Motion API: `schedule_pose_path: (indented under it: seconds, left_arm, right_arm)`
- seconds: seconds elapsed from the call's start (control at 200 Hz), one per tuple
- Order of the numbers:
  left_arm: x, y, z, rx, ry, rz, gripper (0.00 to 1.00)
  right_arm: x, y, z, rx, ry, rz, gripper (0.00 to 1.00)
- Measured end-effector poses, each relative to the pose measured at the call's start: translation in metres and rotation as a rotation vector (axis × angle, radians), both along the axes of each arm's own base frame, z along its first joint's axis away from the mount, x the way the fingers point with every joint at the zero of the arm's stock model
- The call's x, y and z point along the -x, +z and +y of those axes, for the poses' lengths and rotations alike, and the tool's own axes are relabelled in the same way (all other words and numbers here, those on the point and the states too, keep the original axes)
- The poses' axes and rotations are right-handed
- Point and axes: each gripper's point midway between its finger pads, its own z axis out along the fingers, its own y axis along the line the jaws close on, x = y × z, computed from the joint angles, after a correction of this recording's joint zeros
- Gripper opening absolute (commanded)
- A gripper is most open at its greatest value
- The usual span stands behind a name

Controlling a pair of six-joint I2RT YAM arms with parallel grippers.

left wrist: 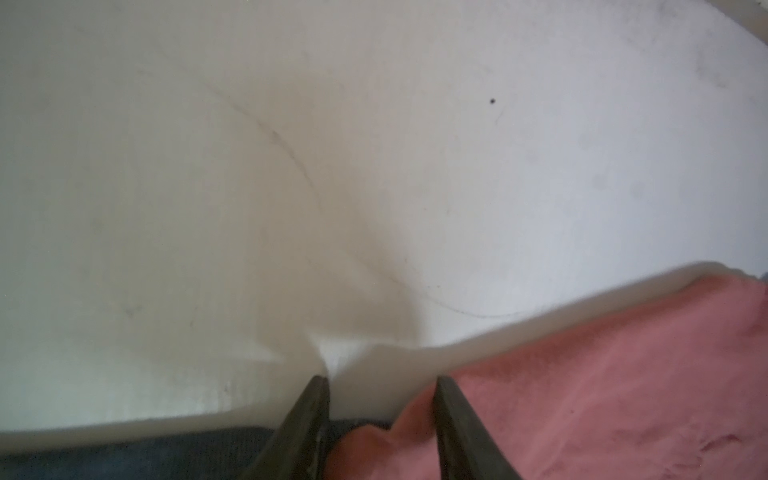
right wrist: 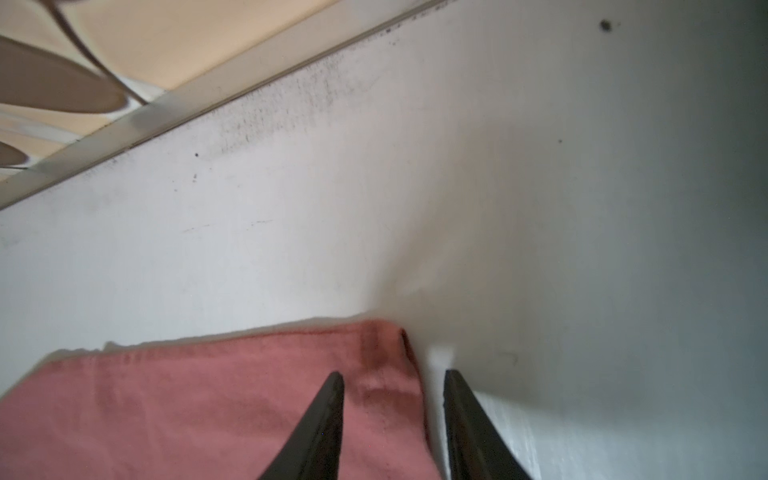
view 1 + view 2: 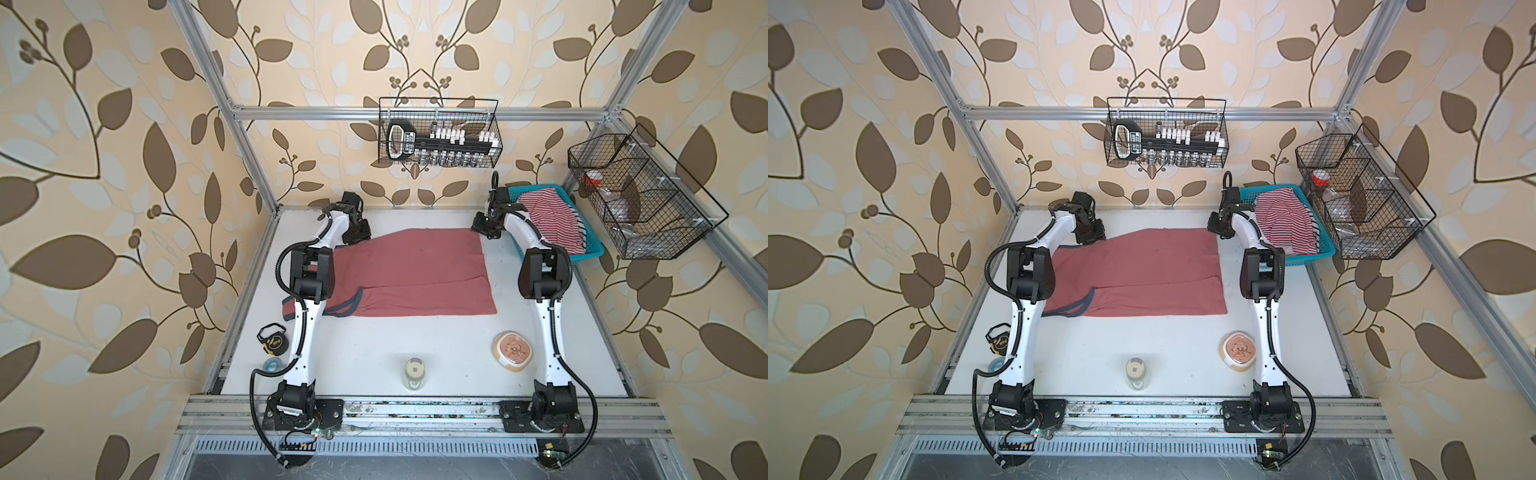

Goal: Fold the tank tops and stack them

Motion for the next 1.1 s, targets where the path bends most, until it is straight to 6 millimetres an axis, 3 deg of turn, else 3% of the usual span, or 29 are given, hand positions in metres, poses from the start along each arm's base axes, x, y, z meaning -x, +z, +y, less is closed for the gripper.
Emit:
schedule_pose_path:
  seconds: [0.435,0.585,0.79,0.885,1.1]
  left_arm:
    - [0.001,-0.003,-0.001,0.012,0.01,0.008,0.05]
    - [0.001,-0.002,-0.001,0.011,0.013,0.006,0.0]
    - [0.0,-0.003,-0.001,0.01,0.015,-0.004,0.0]
    - [0.006,-0.003,0.0,0.011,0.014,0.002,0.13]
    - [0.036,-0.001,-0.002,0.031,-0.001,0.05,0.28]
  right_arm:
    - [-0.01,-0.006,0.001,-0.049,-0.021,-0.025,0.0]
    - [-0.013,-0.005,0.001,-0.062,-0.021,-0.041,0.0]
    - [-0.005,-0.007,0.006,-0.087,-0.005,-0.071,0.0]
    - [0.006,-0.001,0.01,-0.116,0.005,-0.092,0.0]
    - [0.014,0.045,0.025,-0.208,0.059,-0.225,0.0]
